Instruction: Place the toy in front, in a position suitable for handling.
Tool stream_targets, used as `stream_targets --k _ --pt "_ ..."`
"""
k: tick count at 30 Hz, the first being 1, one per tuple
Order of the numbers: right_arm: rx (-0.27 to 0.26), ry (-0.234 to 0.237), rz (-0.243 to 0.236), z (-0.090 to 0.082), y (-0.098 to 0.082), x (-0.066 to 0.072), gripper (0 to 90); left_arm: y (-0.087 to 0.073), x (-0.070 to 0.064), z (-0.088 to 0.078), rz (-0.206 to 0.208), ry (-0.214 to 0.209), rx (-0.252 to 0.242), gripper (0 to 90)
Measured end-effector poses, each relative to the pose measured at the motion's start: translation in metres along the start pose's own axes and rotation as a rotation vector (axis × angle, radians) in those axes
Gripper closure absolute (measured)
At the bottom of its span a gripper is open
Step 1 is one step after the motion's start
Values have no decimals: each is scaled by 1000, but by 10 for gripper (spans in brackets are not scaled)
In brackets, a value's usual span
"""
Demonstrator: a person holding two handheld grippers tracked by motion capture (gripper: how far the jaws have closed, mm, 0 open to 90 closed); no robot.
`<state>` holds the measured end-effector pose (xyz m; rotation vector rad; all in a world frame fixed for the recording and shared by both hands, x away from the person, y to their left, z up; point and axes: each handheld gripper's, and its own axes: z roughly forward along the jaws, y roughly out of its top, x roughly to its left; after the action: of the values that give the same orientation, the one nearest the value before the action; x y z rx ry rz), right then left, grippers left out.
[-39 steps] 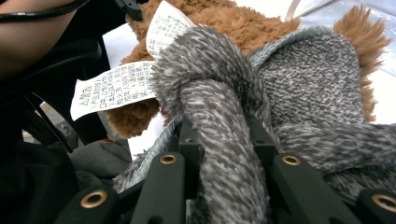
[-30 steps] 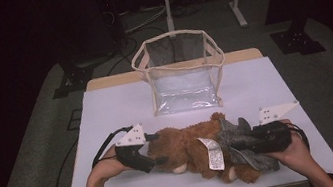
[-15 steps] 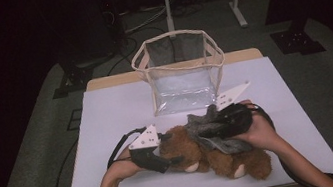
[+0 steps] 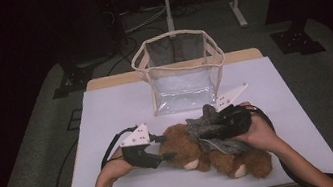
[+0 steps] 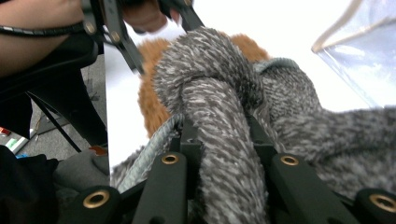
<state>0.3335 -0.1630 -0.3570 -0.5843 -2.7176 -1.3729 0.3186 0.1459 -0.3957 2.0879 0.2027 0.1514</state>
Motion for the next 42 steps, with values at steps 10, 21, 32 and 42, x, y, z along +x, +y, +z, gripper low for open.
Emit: stream_targets --k 10,21,32,42 --pt "14 56 -89 37 42 12 738 1 -5 5 19 8 -19 450" --pt "68 -41 -53 27 43 -13 737 0 -6 3 28 -12 1 435" --pt "91 -13 -54 26 20 4 742 15 -7 -6 39 -32 -7 278" --pt "83 18 -96 42 35 13 737 9 -11 3 21 -49 33 386"
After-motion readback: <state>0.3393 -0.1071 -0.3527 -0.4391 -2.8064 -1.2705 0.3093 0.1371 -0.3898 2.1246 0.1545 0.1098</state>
